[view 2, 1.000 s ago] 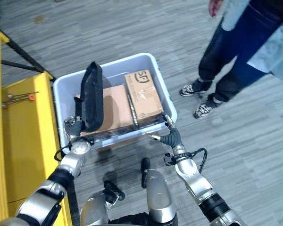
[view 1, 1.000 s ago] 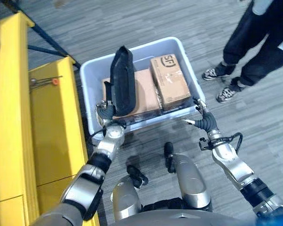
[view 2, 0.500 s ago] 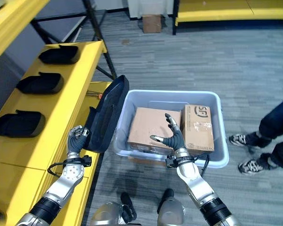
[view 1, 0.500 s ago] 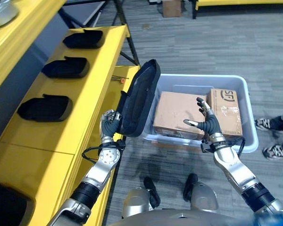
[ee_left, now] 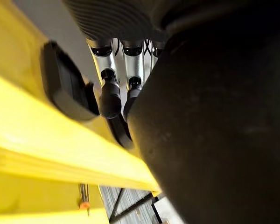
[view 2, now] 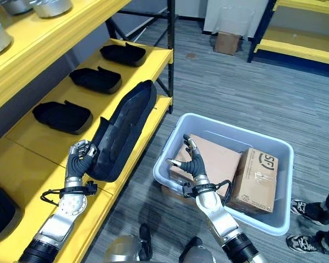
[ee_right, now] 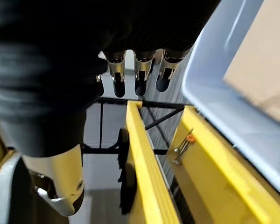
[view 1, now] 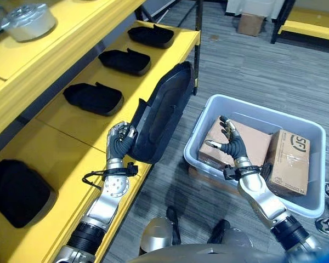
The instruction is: Move parts from the plastic box to the shelf.
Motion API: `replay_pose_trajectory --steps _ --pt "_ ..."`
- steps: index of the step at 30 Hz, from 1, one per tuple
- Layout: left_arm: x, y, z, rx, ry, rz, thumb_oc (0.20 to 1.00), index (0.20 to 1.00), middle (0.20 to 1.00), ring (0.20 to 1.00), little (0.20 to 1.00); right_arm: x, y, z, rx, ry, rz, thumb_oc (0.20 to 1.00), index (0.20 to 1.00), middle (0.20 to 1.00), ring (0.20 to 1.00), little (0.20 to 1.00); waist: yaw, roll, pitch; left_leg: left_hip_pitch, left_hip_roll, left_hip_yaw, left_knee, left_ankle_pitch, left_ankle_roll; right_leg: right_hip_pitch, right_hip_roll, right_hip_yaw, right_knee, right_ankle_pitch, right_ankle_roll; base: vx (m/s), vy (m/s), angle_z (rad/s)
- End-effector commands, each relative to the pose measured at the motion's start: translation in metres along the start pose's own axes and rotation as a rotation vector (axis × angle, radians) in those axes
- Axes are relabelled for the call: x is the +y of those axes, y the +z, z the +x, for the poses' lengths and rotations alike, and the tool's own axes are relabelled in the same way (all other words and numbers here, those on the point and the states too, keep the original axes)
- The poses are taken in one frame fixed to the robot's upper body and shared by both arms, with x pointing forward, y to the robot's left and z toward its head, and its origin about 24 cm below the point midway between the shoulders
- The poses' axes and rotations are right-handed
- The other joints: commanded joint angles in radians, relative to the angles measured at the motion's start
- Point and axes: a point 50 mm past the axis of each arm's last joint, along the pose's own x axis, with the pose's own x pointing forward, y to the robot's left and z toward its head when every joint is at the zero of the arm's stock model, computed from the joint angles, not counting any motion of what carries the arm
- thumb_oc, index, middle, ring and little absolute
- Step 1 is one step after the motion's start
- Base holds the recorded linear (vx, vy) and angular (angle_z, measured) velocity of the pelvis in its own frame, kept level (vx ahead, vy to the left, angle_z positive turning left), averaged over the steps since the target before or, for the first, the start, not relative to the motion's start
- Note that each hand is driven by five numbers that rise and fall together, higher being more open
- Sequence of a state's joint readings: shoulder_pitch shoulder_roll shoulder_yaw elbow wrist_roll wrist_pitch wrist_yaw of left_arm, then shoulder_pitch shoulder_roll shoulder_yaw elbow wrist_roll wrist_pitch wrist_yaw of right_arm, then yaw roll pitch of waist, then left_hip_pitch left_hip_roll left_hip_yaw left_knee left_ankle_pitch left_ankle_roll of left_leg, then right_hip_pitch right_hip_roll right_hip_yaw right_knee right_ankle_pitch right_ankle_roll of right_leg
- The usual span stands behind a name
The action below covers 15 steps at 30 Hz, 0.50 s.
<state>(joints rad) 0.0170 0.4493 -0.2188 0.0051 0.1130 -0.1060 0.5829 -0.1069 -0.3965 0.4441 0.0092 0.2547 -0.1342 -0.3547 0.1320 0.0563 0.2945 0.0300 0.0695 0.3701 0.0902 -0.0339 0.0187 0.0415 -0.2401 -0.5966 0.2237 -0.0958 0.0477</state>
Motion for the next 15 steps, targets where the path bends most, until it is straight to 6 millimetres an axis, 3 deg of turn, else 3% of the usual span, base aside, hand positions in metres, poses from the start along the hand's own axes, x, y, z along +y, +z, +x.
replay_pose_trajectory --steps 1,7,11,12,15 --pt "0.024 0.044 0.016 -0.249 0.108 -0.076 0.200 0.200 0.200 0.200 0.200 0.012 0.027 0.006 -0.130 0.050 0.062 1.000 1.000 1.000 1.000 1.000 0.022 -0.034 0.019 -0.003 0.007 0.004 0.049 -0.062 -0.008 0.088 0.033 0.029 -0.051 -0.043 0.031 -0.05 0.002 0.15" --pt "0.036 0.041 0.012 -0.248 0.137 -0.059 0.200 0.200 0.200 0.200 0.200 0.015 0.041 0.012 -0.193 0.068 0.030 1.000 1.000 1.000 1.000 1.000 0.074 -0.045 0.034 -0.041 -0.007 -0.033 0.066 -0.063 -0.004 0.084 0.022 0.013 -0.048 -0.037 0.038 -0.06 0.072 0.19" --pt "0.043 0.043 0.009 -0.291 0.134 -0.025 0.200 0.200 0.200 0.200 0.200 0.015 0.038 0.014 -0.164 0.041 0.063 1.000 1.000 1.000 1.000 1.000 0.094 -0.054 0.038 -0.038 -0.043 -0.045 0.089 -0.094 0.021 0.083 -0.020 0.010 -0.070 0.039 0.064 -0.03 0.224 0.18" --pt "0.042 0.042 0.011 -0.278 0.124 -0.035 0.200 0.200 0.200 0.200 0.200 0.015 0.035 0.012 -0.154 0.024 0.068 1.000 1.000 1.000 1.000 1.000 0.079 -0.052 0.028 -0.025 -0.061 -0.074 0.060 -0.093 0.026 0.075 -0.023 0.058 -0.093 0.076 0.084 0.03 0.225 0.08" --pt "0.037 0.045 0.015 -0.278 0.099 -0.039 0.200 0.200 0.200 0.200 0.200 0.010 0.032 0.008 -0.144 -0.009 0.074 1.000 1.000 1.000 1.000 1.000 0.041 -0.049 0.010 -0.011 -0.081 -0.136 0.012 -0.079 0.031 0.053 -0.003 0.168 -0.094 0.082 0.095 0.05 0.138 0.70"
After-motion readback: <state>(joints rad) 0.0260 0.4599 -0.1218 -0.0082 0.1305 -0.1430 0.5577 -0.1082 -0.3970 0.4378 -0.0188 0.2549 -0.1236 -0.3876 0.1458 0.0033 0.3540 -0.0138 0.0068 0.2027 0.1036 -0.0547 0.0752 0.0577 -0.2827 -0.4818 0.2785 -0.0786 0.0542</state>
